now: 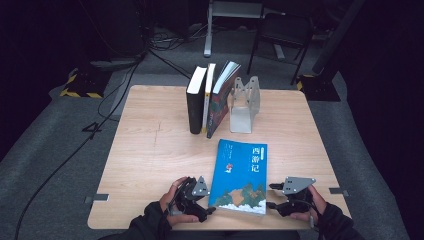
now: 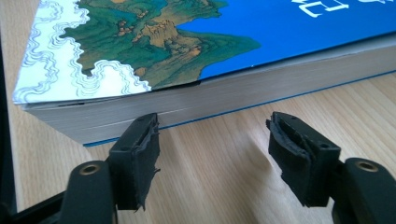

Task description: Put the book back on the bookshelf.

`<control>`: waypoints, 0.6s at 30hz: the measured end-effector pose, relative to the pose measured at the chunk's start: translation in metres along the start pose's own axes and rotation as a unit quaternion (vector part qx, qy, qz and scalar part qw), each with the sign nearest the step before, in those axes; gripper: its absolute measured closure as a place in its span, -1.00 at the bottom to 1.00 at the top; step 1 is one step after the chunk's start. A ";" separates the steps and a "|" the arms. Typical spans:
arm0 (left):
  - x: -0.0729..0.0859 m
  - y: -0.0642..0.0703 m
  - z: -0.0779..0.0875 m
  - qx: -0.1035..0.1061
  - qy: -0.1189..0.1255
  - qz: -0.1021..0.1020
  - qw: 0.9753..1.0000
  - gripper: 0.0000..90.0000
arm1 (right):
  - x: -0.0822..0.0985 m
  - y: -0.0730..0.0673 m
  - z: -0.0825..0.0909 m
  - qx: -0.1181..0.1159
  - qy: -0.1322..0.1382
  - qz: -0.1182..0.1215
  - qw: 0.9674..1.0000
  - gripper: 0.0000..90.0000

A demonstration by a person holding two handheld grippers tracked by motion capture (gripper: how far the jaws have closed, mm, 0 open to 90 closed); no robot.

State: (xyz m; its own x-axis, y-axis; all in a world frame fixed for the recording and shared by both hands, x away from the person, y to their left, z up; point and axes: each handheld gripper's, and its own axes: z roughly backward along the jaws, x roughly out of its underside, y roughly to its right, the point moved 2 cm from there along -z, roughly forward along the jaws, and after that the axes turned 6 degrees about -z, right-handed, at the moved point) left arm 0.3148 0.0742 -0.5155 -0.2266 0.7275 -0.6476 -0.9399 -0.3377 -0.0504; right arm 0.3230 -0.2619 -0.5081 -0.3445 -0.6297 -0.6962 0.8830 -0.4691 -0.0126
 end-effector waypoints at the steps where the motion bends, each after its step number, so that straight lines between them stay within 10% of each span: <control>1: 0.002 -0.004 0.001 0.001 0.001 -0.001 1.000 -0.73 | -0.002 -0.002 -0.002 0.002 0.003 0.001 1.000 -0.26; 18: 0.006 -0.024 0.002 -0.019 -0.005 0.024 1.000 -0.85 | -0.012 -0.007 -0.001 0.009 0.028 -0.008 1.000 -0.21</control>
State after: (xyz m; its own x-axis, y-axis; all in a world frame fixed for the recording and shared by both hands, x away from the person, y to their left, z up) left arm 0.3350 0.0878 -0.5166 -0.2744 0.7154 -0.6425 -0.9176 -0.3947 -0.0475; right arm 0.3218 -0.2502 -0.5004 -0.3391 -0.5870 -0.7352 0.8720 -0.4894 -0.0114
